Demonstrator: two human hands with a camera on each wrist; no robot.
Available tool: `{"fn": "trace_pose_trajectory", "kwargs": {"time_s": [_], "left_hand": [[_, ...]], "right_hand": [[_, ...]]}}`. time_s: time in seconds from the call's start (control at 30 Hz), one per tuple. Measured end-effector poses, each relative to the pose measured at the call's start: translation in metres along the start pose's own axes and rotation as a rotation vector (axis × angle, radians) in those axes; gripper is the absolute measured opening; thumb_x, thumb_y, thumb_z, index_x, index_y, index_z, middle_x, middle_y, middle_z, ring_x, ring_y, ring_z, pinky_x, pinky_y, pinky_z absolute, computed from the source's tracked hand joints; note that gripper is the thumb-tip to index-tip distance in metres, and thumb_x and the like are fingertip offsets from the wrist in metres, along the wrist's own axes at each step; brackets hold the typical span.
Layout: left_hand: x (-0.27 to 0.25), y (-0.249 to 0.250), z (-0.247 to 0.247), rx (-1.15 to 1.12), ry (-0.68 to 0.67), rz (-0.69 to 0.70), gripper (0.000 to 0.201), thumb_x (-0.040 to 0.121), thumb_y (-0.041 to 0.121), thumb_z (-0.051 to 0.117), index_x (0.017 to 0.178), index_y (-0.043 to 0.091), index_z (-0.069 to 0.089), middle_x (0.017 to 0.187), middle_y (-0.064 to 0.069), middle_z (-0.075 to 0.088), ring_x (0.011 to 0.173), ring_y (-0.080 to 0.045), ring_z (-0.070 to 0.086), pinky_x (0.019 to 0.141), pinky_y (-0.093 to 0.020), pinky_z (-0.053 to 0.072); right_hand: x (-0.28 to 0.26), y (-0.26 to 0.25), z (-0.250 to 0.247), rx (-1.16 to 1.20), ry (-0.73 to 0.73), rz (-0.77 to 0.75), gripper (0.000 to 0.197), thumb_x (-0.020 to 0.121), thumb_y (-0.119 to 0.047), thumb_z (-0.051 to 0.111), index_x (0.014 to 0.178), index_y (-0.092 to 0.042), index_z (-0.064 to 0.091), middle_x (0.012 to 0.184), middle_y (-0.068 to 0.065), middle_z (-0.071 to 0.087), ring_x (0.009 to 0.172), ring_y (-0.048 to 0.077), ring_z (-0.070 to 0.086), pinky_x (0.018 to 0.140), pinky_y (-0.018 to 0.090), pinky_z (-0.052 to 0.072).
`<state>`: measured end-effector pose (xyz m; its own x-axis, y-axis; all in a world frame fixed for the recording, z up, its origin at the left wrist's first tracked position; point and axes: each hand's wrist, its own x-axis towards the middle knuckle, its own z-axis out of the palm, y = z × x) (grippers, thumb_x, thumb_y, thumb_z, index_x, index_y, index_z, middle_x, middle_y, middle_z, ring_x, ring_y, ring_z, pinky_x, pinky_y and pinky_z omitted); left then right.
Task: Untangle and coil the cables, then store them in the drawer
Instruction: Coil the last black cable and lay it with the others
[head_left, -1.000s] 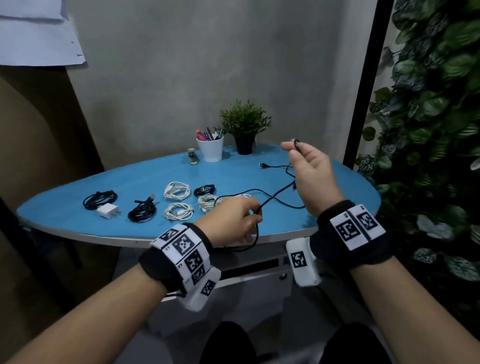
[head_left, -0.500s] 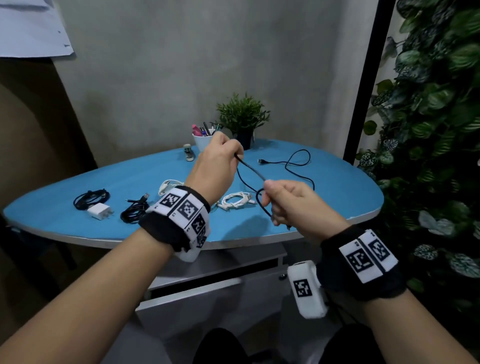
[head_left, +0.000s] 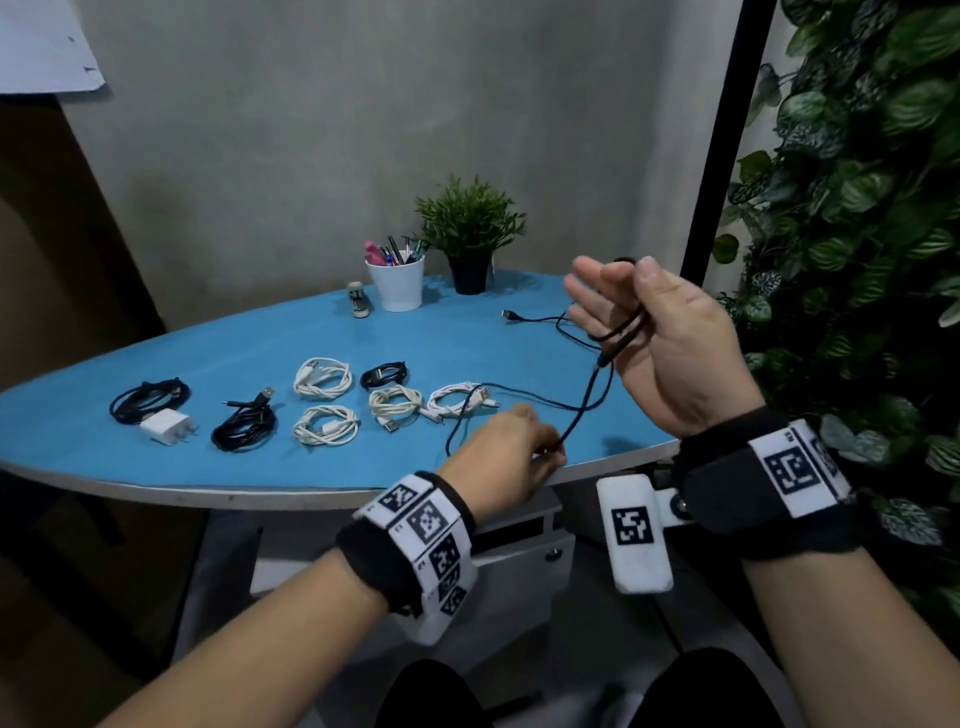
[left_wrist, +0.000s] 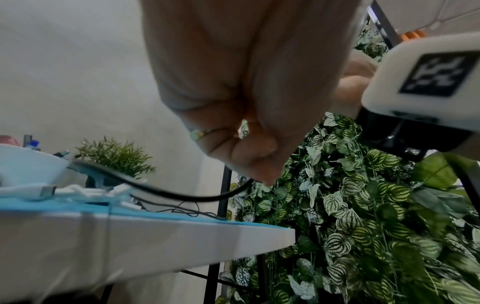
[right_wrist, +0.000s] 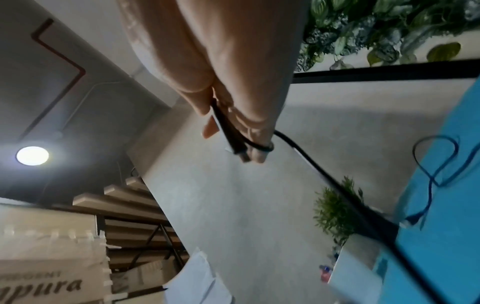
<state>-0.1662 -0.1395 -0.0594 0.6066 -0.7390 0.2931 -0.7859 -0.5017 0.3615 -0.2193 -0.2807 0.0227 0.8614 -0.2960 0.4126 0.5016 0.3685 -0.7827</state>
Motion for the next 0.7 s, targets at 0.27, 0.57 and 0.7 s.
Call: {"fn": "trace_pose_trajectory", "kwargs": {"time_s": [0.27, 0.57, 0.7], "left_hand": [[-0.027, 0.004, -0.019, -0.320, -0.137, -0.114, 0.010, 0.094, 0.021, 0.051, 0.085, 0.019, 0.056, 0.077, 0.006, 0.061, 0.060, -0.013, 0.068, 0.062, -0.031, 0.055], [-0.001, -0.001, -0.069, -0.171, 0.403, 0.039, 0.003, 0.089, 0.020, 0.061, 0.086, 0.019, 0.062, 0.076, 0.007, 0.060, 0.062, -0.010, 0.059, 0.062, -0.026, 0.049], [0.024, -0.010, -0.069, -0.106, 0.445, 0.055, 0.010, 0.087, 0.023, 0.064, 0.088, 0.014, 0.066, 0.082, 0.001, 0.059, 0.073, -0.013, 0.055, 0.069, -0.018, 0.041]], "right_hand": [[0.005, 0.007, -0.027, -1.069, -0.037, -0.053, 0.022, 0.097, -0.028, 0.047, 0.086, -0.019, 0.064, 0.098, 0.024, 0.066, 0.093, 0.037, 0.060, 0.083, 0.038, 0.047], [-0.018, 0.021, -0.025, -0.978, -0.237, 0.182, 0.042, 0.097, -0.045, 0.038, 0.083, -0.015, 0.063, 0.047, -0.008, 0.045, 0.045, 0.008, 0.047, 0.071, 0.047, 0.050], [-0.024, 0.020, -0.021, -0.796, -0.272, 0.228, 0.044, 0.097, -0.042, 0.040, 0.072, -0.013, 0.062, 0.043, -0.009, 0.035, 0.040, 0.008, 0.036, 0.068, 0.041, 0.046]]}}
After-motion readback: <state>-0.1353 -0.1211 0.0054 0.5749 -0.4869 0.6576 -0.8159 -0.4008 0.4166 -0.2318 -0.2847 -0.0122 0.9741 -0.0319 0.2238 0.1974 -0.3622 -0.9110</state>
